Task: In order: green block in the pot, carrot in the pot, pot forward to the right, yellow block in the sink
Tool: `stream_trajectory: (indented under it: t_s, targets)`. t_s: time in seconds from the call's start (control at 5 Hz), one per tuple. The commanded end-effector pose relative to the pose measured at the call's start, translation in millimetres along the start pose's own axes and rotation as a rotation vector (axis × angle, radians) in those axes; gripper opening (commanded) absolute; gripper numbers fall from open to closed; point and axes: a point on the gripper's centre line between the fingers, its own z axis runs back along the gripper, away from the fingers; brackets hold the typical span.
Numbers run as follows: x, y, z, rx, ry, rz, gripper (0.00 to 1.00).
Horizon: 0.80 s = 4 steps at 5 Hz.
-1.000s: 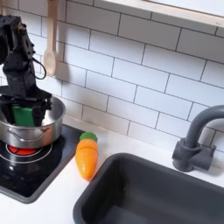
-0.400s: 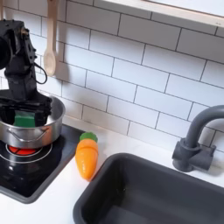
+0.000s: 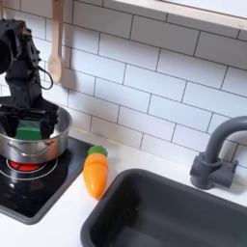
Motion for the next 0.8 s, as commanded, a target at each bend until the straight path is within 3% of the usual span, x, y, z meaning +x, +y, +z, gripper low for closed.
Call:
stream_trajectory:
  t_s: [0.0, 0.2, 0.4, 0.6]
  targets:
    - [-2, -14.6, 33.7, -0.032, -0.077, -0.028, 1.00]
    - [-11, -24.1, 38.9, -0.057, -0.084, -0.041, 1.00]
    - [-20, -37.0, 37.4, -0.057, -0.072, -0.075, 1.00]
    - [-29, -61.2, 34.7, -0.065, -0.060, -0.134, 1.00]
